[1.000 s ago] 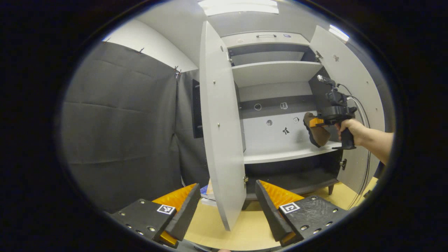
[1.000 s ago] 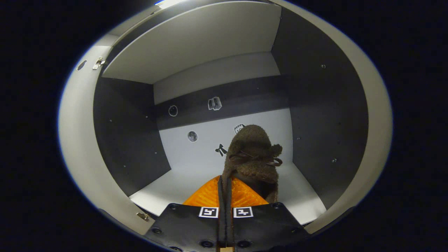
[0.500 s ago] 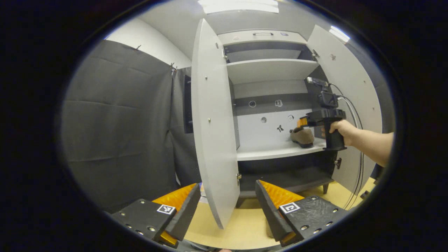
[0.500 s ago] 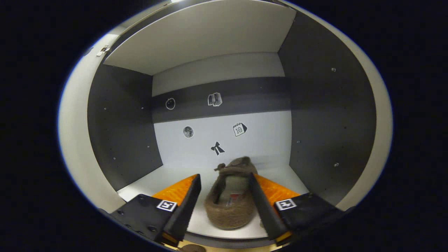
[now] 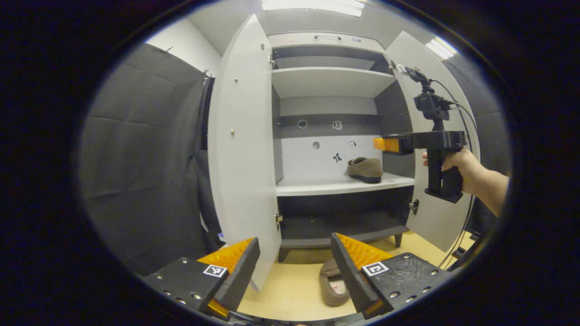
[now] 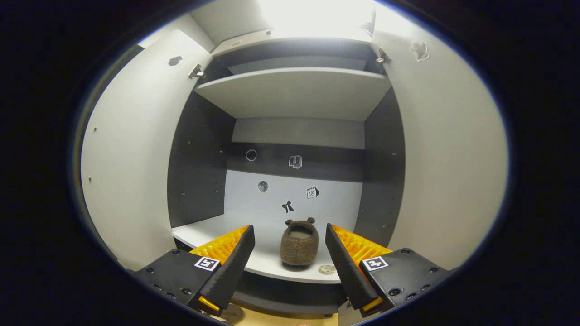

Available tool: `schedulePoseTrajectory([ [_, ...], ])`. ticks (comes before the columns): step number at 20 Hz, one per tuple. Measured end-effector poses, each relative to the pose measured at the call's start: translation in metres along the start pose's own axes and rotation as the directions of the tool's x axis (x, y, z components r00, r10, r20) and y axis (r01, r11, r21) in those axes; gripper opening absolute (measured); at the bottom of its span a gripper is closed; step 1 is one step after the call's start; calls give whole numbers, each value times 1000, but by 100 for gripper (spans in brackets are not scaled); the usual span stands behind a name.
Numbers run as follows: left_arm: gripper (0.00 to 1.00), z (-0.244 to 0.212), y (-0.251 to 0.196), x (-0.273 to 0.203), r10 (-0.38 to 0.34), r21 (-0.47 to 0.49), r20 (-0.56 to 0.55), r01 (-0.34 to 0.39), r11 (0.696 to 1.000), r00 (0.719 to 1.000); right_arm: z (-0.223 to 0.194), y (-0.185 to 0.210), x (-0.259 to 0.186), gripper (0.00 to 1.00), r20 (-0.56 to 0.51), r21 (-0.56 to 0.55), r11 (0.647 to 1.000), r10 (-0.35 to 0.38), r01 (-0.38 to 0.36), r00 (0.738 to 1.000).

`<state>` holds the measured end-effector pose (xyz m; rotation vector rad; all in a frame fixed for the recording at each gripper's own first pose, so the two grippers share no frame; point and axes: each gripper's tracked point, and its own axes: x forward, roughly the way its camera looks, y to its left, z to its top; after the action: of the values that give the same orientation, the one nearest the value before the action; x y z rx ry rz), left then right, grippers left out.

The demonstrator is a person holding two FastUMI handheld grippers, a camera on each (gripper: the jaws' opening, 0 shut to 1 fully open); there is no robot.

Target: Grab one shoe with the right hand and put it into the shoe cabinet, grab the other shoe with the left hand and put it into the shoe cabinet; then close the right door with the right hand and the left door with the left hand.

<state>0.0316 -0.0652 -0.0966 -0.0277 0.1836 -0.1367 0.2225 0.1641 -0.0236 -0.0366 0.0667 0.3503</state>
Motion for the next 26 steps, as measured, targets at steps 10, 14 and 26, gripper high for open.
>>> schedulePoseTrajectory([
  [10,92,-115,-44,47,-134,29,-179,141,990,975,-37,-9,-102,98,-35,1,1000,-23,23,999],
  [14,95,-161,-52,69,-153,9,-268,162,987,951,-57,-16,-124,97,-82,30,999,-39,41,996],
  [26,93,-256,-46,120,-121,-25,-489,124,992,864,-66,-38,-163,98,-130,107,989,-87,101,988],
])
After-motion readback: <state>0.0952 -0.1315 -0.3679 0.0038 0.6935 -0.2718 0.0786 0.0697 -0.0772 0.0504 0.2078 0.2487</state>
